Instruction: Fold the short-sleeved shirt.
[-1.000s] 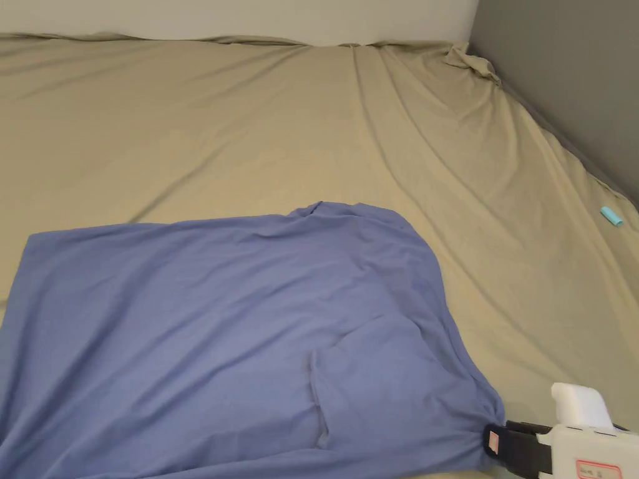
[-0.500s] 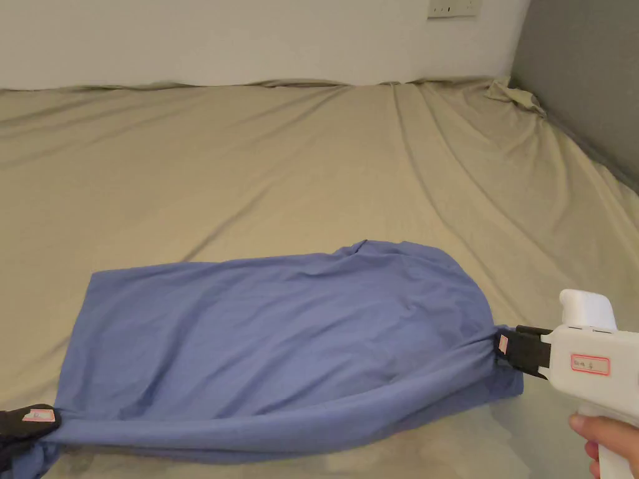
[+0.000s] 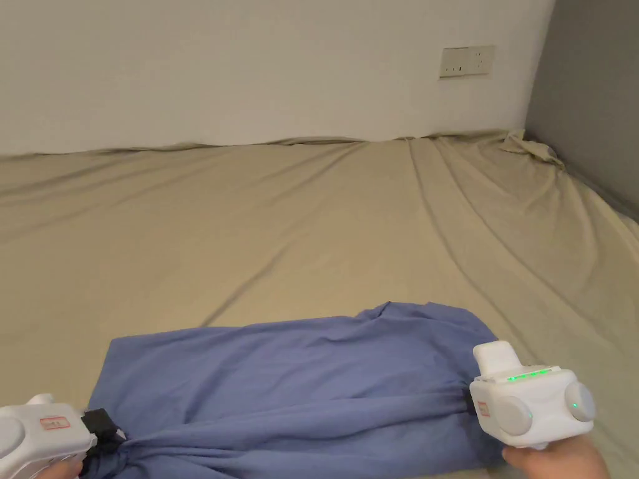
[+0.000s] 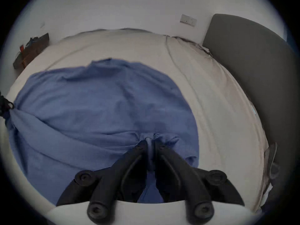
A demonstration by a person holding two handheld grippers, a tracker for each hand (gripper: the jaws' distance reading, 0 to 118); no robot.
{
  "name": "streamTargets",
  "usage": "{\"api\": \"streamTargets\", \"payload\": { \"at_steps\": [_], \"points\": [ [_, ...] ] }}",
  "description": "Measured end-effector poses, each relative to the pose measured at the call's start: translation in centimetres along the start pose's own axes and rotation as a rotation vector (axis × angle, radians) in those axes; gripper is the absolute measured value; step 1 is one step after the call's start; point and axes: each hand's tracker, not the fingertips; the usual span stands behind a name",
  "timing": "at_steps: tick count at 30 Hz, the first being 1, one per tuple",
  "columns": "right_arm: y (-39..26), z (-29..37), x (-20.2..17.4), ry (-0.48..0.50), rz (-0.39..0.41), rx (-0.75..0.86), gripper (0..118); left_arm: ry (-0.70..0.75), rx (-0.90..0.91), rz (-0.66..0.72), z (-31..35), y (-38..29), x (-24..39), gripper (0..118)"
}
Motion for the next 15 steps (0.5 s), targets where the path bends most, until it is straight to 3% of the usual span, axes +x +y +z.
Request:
{"api": "streamTargets", "payload": {
  "at_steps": [3, 4, 6, 7, 9, 10, 12, 15],
  "points": [
    [0.3, 0.2, 0.3, 0.008, -0.014, 0.019, 15, -0.013, 0.017, -0.015, 0.1, 0.0, -0.3, 16],
    [0.7, 0.6, 0.8, 0.015, -0.022, 0.006, 35, -0.018, 0.015, -0.034, 0.4, 0.3, 0.0, 44],
    [1.8, 1.8, 2.3, 0.003, -0.069, -0.004, 105, -0.087, 0.046, -0.07, 2.4, 0.8, 0.1, 113],
    [2.3, 3.1, 3.5, 0.035, -0.161, 0.003, 118, -0.104, 0.071, -0.087, 3.9, 0.8, 0.7, 118],
    [2.6, 7.6, 6.0, 0.165, -0.321, 0.169, 117, -0.149, 0.253, -0.181, 8.8, 0.7, 0.9, 118],
    [2.5, 9.5, 6.8, 0.206, -0.36, 0.204, 118, -0.119, 0.303, -0.269, 10.9, 0.2, 1.0, 118],
    [1.0, 13.7, 6.9, 0.245, -0.375, 0.229, 118, -0.086, 0.357, -0.361, 14.1, -1.6, 0.7, 118],
    [-2.5, 18.1, 6.0, 0.292, -0.345, 0.26, 118, 0.001, 0.243, -0.481, 15.1, -5.7, -1.2, 118]
  ]
}}
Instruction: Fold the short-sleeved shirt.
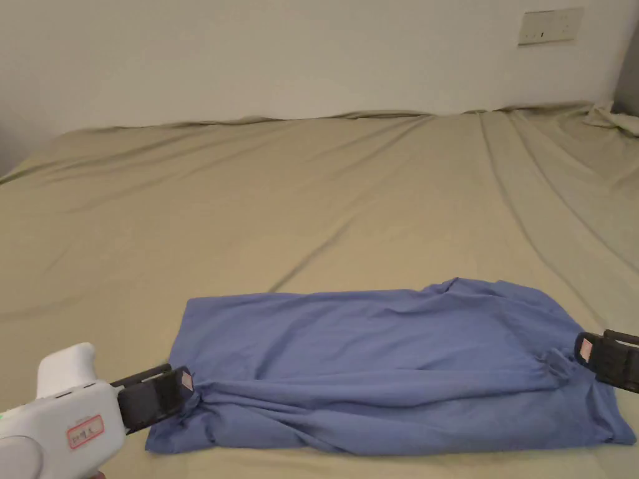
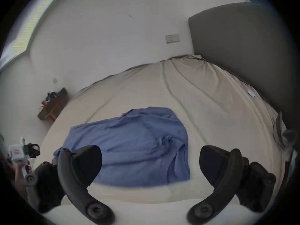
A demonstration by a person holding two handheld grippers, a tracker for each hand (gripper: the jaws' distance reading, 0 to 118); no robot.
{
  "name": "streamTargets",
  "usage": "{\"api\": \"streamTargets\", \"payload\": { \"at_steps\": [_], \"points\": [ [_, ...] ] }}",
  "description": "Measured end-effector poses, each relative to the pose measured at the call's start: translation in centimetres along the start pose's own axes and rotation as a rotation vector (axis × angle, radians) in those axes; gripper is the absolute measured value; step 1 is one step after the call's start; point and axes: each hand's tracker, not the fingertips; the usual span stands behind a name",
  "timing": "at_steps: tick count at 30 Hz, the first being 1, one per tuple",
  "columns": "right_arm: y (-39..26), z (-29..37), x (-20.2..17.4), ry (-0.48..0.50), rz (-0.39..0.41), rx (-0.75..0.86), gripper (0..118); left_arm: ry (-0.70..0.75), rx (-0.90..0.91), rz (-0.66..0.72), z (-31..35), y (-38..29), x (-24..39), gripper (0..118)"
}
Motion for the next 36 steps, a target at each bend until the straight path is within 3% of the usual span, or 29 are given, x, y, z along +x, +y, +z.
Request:
{"api": "streamTargets", "payload": {
  "at_steps": [2, 3, 4, 5, 6, 9, 12, 13, 14, 15, 16, 22, 23, 25, 28, 29, 32, 33, 34, 35, 36],
  "points": [
    [-2.6, 2.0, -1.1, 0.014, 0.052, -0.025, 118, 0.013, -0.04, -0.015, 0.5, -2.9, -0.4, 118],
    [-4.2, 3.0, -2.1, -0.011, 0.099, -0.027, 112, 0.008, -0.063, -0.017, 0.4, -4.5, -0.5, 112],
    [-6.0, 3.4, -2.6, -0.036, 0.15, -0.028, 81, 0.013, -0.095, -0.018, 0.3, -6.0, -0.5, 80],
    [-7.4, 3.4, -3.0, -0.053, 0.194, -0.035, 28, 0.014, -0.131, -0.015, -0.2, -6.9, -0.7, 38],
    [-8.6, 3.8, -3.4, -0.048, 0.19, -0.061, 2, 0.009, -0.178, 0.024, 0.5, -8.2, 0.3, 6],
    [-9.9, 4.3, -3.6, 0.07, 0.103, -0.103, 2, -0.027, -0.196, 0.08, -0.7, -9.3, -0.1, 4],
    [-9.3, 3.8, -3.4, 0.062, 0.126, -0.109, 2, 0.035, -0.142, 0.059, -2.6, -7.2, -0.4, 5],
    [-9.8, 4.1, -4.0, 0.047, 0.15, -0.102, 2, 0.103, -0.12, 0.033, -3.5, -6.1, -0.4, 37],
    [-9.4, 4.0, -4.0, 0.044, 0.151, -0.101, 2, 0.164, -0.102, 0.001, -4.5, -5.2, -0.3, 91],
    [-9.1, 4.0, -3.9, 0.041, 0.15, -0.098, 2, 0.201, -0.128, -0.044, -6.0, -4.4, -0.4, 118],
    [-8.7, 4.0, -3.8, 0.04, 0.147, -0.095, 2, 0.199, -0.043, -0.022, -6.9, -4.2, -0.7, 118],
    [-9.0, 2.9, -2.9, 0.007, 0.136, -0.111, 2, 0.228, -0.172, -0.112, -13.0, -2.1, 0.4, 116],
    [-9.0, 2.6, -2.8, -0.007, 0.137, -0.118, 2, 0.248, -0.208, -0.139, -13.6, -2.1, 0.7, 101],
    [-9.1, 1.8, -2.4, -0.048, 0.145, -0.138, 2, 0.246, -0.214, -0.143, -13.7, -1.9, 1.3, 32],
    [-8.4, -0.1, -0.7, -0.093, 0.151, -0.158, 2, 0.202, -0.171, -0.117, -12.2, -1.5, 1.9, 12],
    [-8.1, -1.3, 0.5, -0.101, 0.155, -0.161, 2, 0.07, -0.154, -0.076, -11.8, -1.2, 1.7, 8],
    [-6.1, -4.5, 2.8, -0.053, 0.175, -0.177, 3, 0.024, -0.17, 0.002, -10.7, -0.6, 0.6, 8],
    [-5.4, -6.0, 3.4, -0.076, 0.185, -0.201, 22, 0.035, -0.156, -0.005, -10.4, -0.5, 0.4, 8],
    [-4.8, -7.9, 4.1, -0.132, 0.186, -0.245, 91, 0.033, -0.151, -0.005, -9.1, -0.7, 1.8, 8],
    [-4.3, -8.1, 4.8, -0.14, 0.174, -0.254, 118, 0.018, -0.175, 0.009, -8.8, -0.8, 2.1, 8],
    [-3.1, -8.9, 5.3, -0.107, 0.17, -0.217, 114, 0.015, -0.176, 0.01, -8.6, -0.8, 2.2, 8]
  ]
}}
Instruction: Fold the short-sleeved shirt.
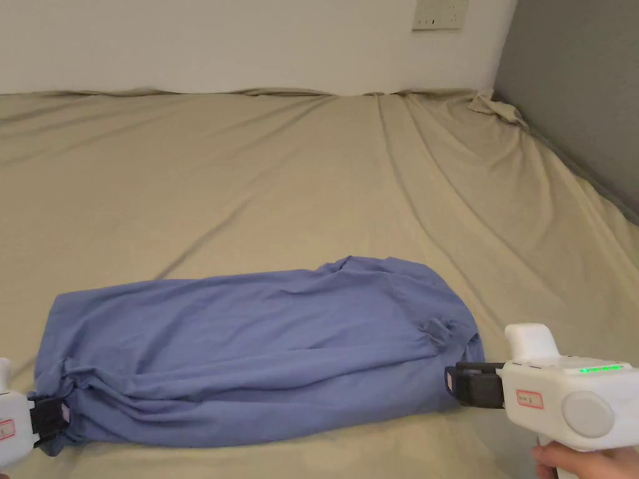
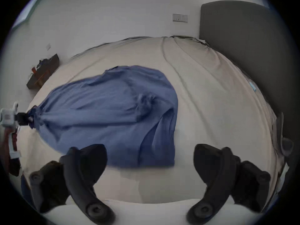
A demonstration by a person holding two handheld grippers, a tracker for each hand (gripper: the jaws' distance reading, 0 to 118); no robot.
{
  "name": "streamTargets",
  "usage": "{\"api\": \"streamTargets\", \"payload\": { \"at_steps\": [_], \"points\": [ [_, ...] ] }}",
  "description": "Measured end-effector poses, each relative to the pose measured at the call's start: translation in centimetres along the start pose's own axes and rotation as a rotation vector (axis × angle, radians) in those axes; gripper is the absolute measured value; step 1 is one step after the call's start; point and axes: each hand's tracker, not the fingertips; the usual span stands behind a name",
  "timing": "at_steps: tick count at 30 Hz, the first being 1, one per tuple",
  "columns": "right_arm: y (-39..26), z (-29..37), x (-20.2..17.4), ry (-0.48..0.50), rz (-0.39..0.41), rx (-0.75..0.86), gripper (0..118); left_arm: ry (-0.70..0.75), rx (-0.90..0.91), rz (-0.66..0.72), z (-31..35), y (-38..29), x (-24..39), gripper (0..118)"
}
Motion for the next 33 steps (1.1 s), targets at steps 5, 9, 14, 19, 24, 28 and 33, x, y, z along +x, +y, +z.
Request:
{"api": "streamTargets", "payload": {
  "at_steps": [5, 9, 14, 19, 24, 28, 33],
  "points": [
    [1.0, -4.8, -0.5, -0.038, 0.019, -0.107, 114, -0.024, -0.02, 0.048, -0.5, 0.8, -1.3, 8],
    [0.8, -4.7, -1.7, -0.064, 0.115, -0.126, 67, -0.059, -0.04, 0.093, -0.6, 1.1, -2.6, 8],
    [1.0, 0.1, -2.7, 0.041, 0.119, -0.099, 6, -0.154, -0.057, 0.109, 1.5, 1.3, -4.9, 8],
    [0.7, 5.2, -1.4, 0.115, 0.087, -0.1, 6, -0.254, -0.067, 0.129, 5.4, 1.0, -6.6, 8],
    [-1.5, 8.9, 0.1, 0.134, 0.055, -0.172, 6, -0.279, -0.097, 0.129, 9.5, -1.1, -7.7, 8],
    [-4.8, 10.3, 0.9, 0.171, 0.049, -0.279, 6, -0.321, -0.132, 0.169, 11.8, -3.7, -9.2, 8],
    [-8.7, 11.3, 0.1, 0.148, 0.09, -0.35, 6, -0.318, -0.222, 0.191, 12.7, -8.4, -10.1, 8]
  ]
}}
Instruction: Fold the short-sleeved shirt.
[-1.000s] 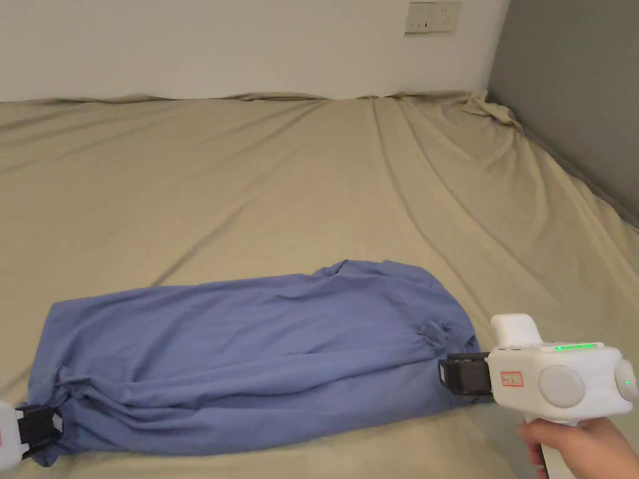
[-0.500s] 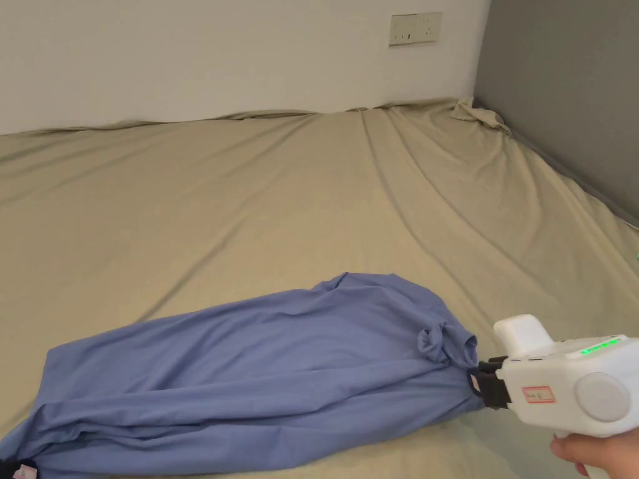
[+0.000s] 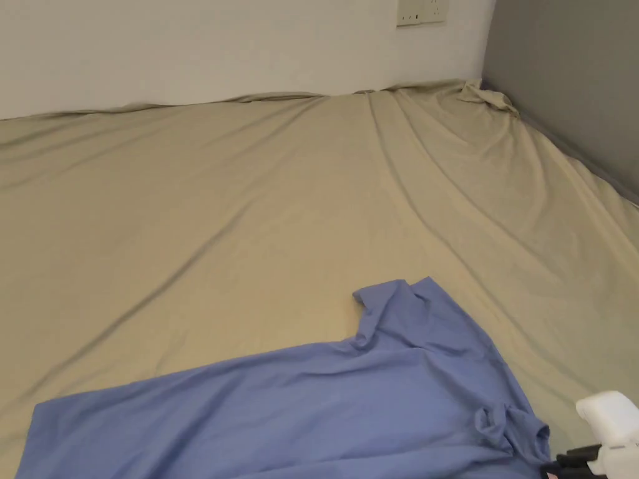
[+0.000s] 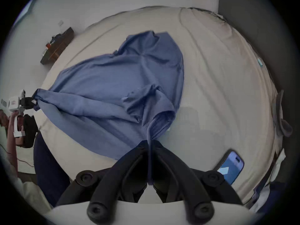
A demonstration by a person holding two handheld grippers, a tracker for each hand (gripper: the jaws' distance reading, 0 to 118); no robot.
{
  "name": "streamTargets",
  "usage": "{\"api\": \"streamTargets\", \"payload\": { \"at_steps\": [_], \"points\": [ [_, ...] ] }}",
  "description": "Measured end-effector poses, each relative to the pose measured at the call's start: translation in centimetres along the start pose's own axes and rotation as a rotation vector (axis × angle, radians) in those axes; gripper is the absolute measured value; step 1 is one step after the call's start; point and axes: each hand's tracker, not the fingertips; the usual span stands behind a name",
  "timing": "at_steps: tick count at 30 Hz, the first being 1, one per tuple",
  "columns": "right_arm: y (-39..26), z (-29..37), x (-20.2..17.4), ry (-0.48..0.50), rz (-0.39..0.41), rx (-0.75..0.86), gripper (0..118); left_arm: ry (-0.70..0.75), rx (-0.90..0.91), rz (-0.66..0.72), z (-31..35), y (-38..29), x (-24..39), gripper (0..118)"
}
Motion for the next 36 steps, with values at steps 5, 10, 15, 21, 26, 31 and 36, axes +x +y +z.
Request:
{"api": "streamTargets", "payload": {
  "at_steps": [5, 10, 15, 21, 26, 31, 36],
  "points": [
    [-1.7, -1.1, 0.0, -0.021, 0.002, -0.051, 6, 0.031, -0.047, 0.043, -0.8, -2.1, -2.1, 8],
    [-1.4, -3.3, 0.5, -0.037, -0.018, -0.068, 6, 0.139, -0.101, -0.012, -4.0, -1.5, -3.2, 8],
    [-1.6, -4.0, 1.8, 0.002, -0.082, -0.065, 6, 0.147, -0.109, -0.005, -5.5, -1.9, -4.3, 8],
    [-2.0, -3.9, 2.4, 0.034, -0.14, -0.041, 6, 0.16, -0.093, 0.013, -5.2, -2.1, -3.9, 8],
    [-2.2, 1.2, 3.0, 0.031, -0.166, 0.258, 118, 0.151, 0.2, -0.224, -0.7, -2.7, 1.3, 118],
    [0.6, 6.8, -0.1, 0.136, -0.321, 0.449, 118, 0.192, 0.232, -0.243, -0.6, -0.9, 4.6, 118],
    [4.7, 5.1, -4.0, 0.029, -0.238, 0.479, 118, 0.304, 0.242, -0.27, -4.2, 1.0, 6.8, 118]
  ]
}}
